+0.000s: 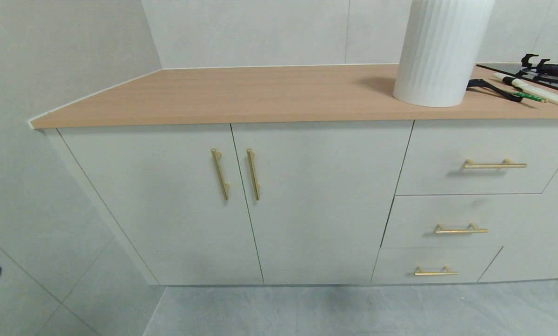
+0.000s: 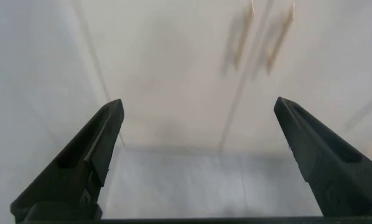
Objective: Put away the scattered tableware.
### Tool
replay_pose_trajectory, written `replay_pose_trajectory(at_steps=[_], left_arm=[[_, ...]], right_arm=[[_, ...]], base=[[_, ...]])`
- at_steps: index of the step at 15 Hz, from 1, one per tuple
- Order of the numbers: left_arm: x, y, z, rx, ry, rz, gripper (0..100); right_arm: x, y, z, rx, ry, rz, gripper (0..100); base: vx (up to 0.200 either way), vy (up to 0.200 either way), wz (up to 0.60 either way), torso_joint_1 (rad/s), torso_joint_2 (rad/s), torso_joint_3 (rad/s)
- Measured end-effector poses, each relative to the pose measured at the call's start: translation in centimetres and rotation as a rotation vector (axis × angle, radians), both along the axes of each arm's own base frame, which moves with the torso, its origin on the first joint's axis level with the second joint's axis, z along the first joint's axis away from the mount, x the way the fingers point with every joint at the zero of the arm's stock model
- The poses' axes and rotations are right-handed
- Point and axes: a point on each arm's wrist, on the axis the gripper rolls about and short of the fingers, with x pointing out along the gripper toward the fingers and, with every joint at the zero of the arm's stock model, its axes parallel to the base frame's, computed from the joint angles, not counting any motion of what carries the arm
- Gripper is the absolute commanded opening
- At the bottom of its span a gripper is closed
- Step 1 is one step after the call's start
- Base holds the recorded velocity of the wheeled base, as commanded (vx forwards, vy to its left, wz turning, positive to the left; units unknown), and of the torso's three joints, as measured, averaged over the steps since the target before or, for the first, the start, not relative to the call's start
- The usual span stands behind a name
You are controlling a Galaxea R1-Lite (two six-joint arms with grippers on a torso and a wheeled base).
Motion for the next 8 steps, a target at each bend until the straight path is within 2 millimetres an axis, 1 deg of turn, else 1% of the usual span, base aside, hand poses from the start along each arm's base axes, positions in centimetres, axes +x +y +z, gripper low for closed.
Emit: replay_pose_trajectory(at_steps=[2,4,6,7,8], left_arm=[[-2.5,0.7,-0.2,0.002,-0.092,0.047,100],[-5.0,1.1,-0.9,0.015,-0.169,0.104,100],[-6.7,1.1,-1.6,0.017,-0.233,0.132,100],[-7.3,1.0,-2.1,0.022,-0.257,0.152,100],[-7.7,0.9,-2.5,0.03,-0.273,0.16,100]], right_arm=[[-3.2,-0.8,-1.0,-0.051,-0.011,-0.049,100],[-6.5,-1.3,-2.5,-0.096,-0.034,-0.114,100],[-8.9,-1.2,-3.7,-0.121,-0.072,-0.15,100],[-9.7,-1.1,-4.4,-0.129,-0.083,-0.164,100],[-10.3,-1.1,-4.6,-0.123,-0.113,-0.174,100]], base=[[0.0,0.0,0.0,0.0,0.0,0.0],[0.0,0.0,0.0,0.0,0.0,0.0],[0.0,0.0,0.0,0.0,0.0,0.0],[0.0,0.0,0.0,0.0,0.0,0.0],[0.0,0.0,0.0,0.0,0.0,0.0]])
